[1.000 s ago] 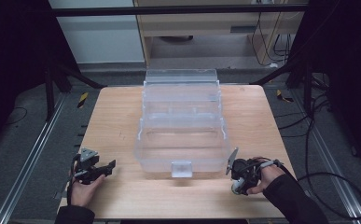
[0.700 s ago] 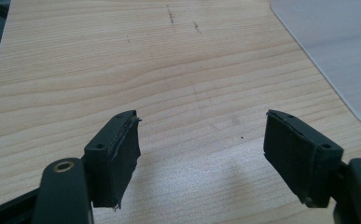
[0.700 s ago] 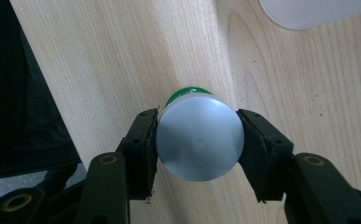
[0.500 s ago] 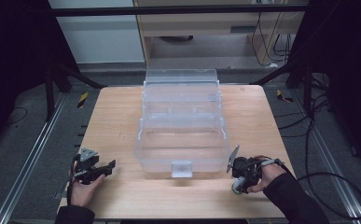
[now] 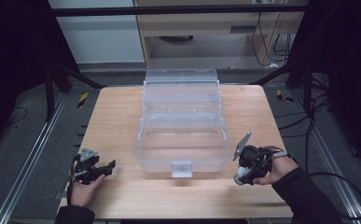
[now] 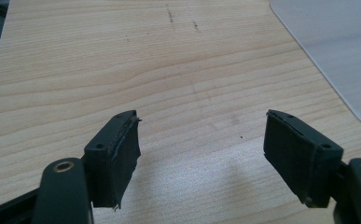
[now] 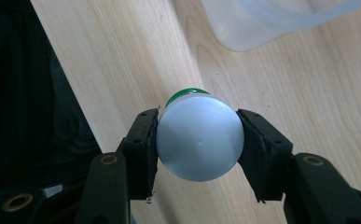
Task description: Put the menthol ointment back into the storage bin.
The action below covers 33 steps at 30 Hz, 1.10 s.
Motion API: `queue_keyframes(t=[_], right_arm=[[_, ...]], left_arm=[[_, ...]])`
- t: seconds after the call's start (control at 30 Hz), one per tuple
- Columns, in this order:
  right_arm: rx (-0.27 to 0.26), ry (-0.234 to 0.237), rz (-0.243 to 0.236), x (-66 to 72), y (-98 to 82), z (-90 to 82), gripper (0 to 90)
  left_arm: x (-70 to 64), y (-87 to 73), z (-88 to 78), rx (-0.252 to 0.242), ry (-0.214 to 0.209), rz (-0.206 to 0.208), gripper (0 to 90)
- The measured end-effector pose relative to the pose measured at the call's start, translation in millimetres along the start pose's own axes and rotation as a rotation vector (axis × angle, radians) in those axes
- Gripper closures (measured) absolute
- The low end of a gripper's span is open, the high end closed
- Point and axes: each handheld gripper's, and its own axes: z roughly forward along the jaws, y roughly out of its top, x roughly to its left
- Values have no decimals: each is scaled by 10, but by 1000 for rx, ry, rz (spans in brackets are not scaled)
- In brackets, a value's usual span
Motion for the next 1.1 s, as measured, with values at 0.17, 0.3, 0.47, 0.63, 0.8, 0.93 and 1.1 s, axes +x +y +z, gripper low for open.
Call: queue_keyframes(t=[0.17,0.3,0.47,0.63,0.8,0.93,1.1], right_arm=[[-22,-1,7,-19,58,-146,505],[-24,-3,15,-27,121,-248,506],[-48,-17,8,-38,210,-377,505],[-62,-30,1,-68,312,-475,505],[-74,-38,4,-121,422,-546,506],[-88,-41,5,-177,517,-583,505],[-106,-43,3,-261,628,-575,506]], left_arm=[[1,-1,1,1,-1,-2,264],[2,-1,3,4,-2,-1,264],[4,-1,0,1,-2,-3,264],[3,-1,4,4,-3,-2,264],[8,-2,4,4,-3,-4,264],[6,-1,3,2,-4,-4,264],[7,0,2,1,-5,-5,264]])
